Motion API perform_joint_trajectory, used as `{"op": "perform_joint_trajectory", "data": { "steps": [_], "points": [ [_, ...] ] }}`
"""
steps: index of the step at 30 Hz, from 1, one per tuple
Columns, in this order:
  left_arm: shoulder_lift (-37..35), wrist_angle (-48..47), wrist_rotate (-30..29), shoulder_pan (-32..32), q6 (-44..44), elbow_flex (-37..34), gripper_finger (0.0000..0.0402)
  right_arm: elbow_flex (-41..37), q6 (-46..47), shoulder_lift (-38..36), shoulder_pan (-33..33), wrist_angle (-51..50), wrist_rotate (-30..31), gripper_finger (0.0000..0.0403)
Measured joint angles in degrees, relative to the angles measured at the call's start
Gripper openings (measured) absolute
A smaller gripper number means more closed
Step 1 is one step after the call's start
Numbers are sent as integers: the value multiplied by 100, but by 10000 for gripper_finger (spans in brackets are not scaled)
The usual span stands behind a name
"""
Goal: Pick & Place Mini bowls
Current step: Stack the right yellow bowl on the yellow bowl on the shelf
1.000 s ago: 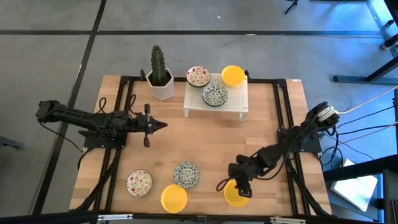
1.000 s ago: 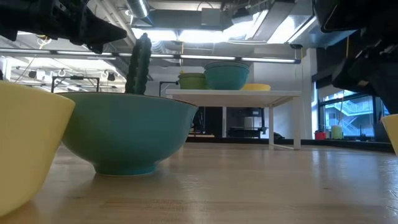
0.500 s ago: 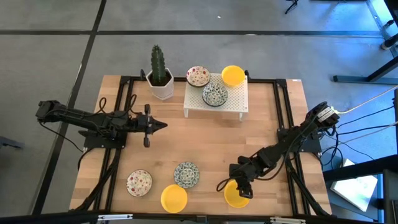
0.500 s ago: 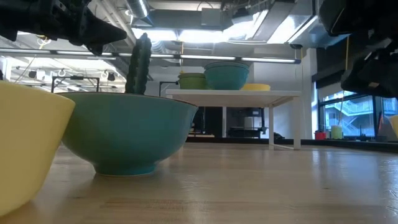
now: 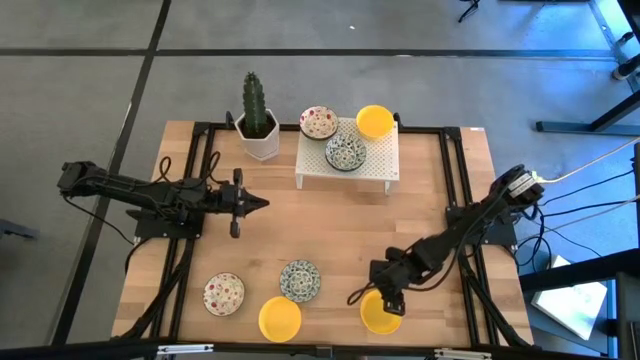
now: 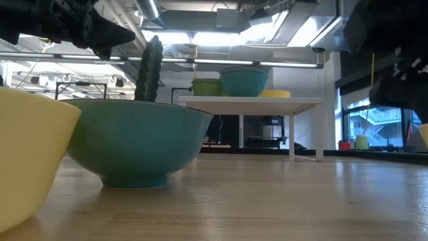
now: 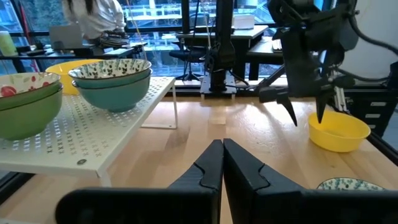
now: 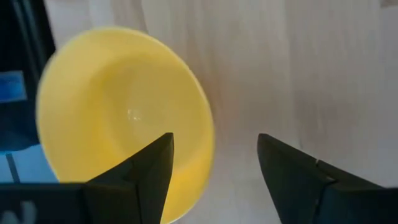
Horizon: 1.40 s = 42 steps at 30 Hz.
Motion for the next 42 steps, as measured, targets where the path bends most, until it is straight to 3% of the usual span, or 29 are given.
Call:
{"op": "perform_joint_trajectory", "data": {
  "steps": [8,15,20,25,29,35,40,42],
  "points": [
    [-1,0,-2,0,90,0,6,0,117,488,-2,2,-650,193],
    [-1,0,-2,0,103,0,6,14,110,425,-59,-18,-804,102],
    [-2,51,-3,-1,106,0,6,245,-375,415,-131,-180,-1152,19],
    [-2,51,-4,-1,106,0,6,785,-879,414,-349,-825,-1419,10],
    [-2,49,-4,0,107,-1,6,1694,-1527,414,-589,-1862,-1530,6],
    [-1,51,-5,0,195,0,6,3900,-2202,402,-1317,-4158,-1100,5],
    [-1,121,-6,0,367,0,6,6000,-2119,397,-2223,-5917,-90,4],
    [-2,131,-6,0,405,0,6,6737,-1949,384,-2630,-6172,494,4]
  ]
}}
